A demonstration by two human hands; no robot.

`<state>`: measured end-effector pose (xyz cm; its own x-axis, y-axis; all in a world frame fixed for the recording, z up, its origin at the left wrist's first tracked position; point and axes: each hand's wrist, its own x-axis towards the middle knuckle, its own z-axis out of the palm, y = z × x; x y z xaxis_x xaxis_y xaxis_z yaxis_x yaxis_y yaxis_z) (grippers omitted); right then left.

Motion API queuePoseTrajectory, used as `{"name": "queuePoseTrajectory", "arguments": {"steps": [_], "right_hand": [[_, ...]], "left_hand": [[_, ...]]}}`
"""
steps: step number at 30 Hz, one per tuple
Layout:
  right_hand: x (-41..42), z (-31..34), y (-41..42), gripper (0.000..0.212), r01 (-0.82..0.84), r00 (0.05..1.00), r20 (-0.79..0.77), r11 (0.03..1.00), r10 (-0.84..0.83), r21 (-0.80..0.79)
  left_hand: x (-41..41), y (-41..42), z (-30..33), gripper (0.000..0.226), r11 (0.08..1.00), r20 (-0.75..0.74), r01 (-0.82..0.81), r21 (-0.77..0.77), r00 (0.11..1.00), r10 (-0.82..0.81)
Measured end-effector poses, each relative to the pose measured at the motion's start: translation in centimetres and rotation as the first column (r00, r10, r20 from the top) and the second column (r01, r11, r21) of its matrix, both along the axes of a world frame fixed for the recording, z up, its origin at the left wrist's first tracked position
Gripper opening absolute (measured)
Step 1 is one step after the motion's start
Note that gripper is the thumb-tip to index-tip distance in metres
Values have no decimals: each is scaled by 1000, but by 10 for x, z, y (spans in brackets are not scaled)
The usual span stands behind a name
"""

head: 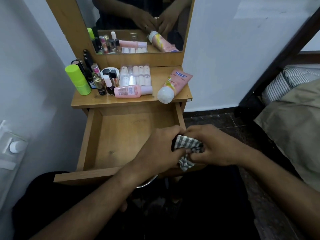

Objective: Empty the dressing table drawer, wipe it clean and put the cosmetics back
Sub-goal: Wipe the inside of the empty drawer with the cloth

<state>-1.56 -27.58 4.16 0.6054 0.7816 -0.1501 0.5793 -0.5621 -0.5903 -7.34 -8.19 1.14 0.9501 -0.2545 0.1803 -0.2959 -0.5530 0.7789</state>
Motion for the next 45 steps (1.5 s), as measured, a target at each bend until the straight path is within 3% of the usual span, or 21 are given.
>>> {"name": "queuePoseTrajectory", "arguments": {"steps": [4, 9, 13, 16, 20, 23, 27, 33, 38, 40, 42, 45], "right_hand": [[-1, -2, 3, 33, 90, 981, 162, 991, -105, 98], [-5, -24, 7, 37, 121, 903, 404, 989, -146, 87], [-6, -45, 5, 40, 163, 926, 347, 987, -149, -10], [-3, -55, 11, 52, 168, 924, 349, 986, -155, -7], [10, -65, 21, 69, 228, 930, 308, 972, -199, -59], [31, -74, 36, 68, 228, 910, 363, 973, -199, -38], [56, -81, 57, 68, 280, 877, 404, 960, -259, 8], [63, -93, 70, 59, 341, 804, 507, 939, -311, 35], [63, -92, 82, 54, 408, 750, 593, 910, -294, -66], [60, -89, 87, 51, 424, 735, 626, 897, -261, -125], [57, -85, 88, 49, 427, 728, 644, 891, -235, -157], [56, -85, 91, 52, 426, 725, 656, 885, -211, -187]], "left_hand": [[4, 0, -4, 26, 994, 126, -110, -18, 986, 112], [9, -5, -16, 23, 982, 210, -174, 76, 965, 155], [11, -7, -25, 22, 979, 93, -119, 165, 990, 105], [28, -4, -26, 23, 981, 105, -137, 136, 987, 124], [52, -8, -32, 45, 969, 122, -244, 36, 963, 238], [54, -19, -45, 59, 943, 60, -324, -79, 943, 328], [53, -21, -58, 74, 927, -79, -367, -72, 929, 362], [54, -15, -63, 76, 931, -99, -354, -92, 933, 345], [51, -10, -59, 73, 905, -147, -414, -101, 905, 398], [48, -3, -62, 55, 906, -237, -423, 5, 880, 412], [45, 0, -67, 37, 916, -287, -327, 233, 877, 386], [42, -6, -76, 49, 888, -311, -170, 427, 894, 321]]}}
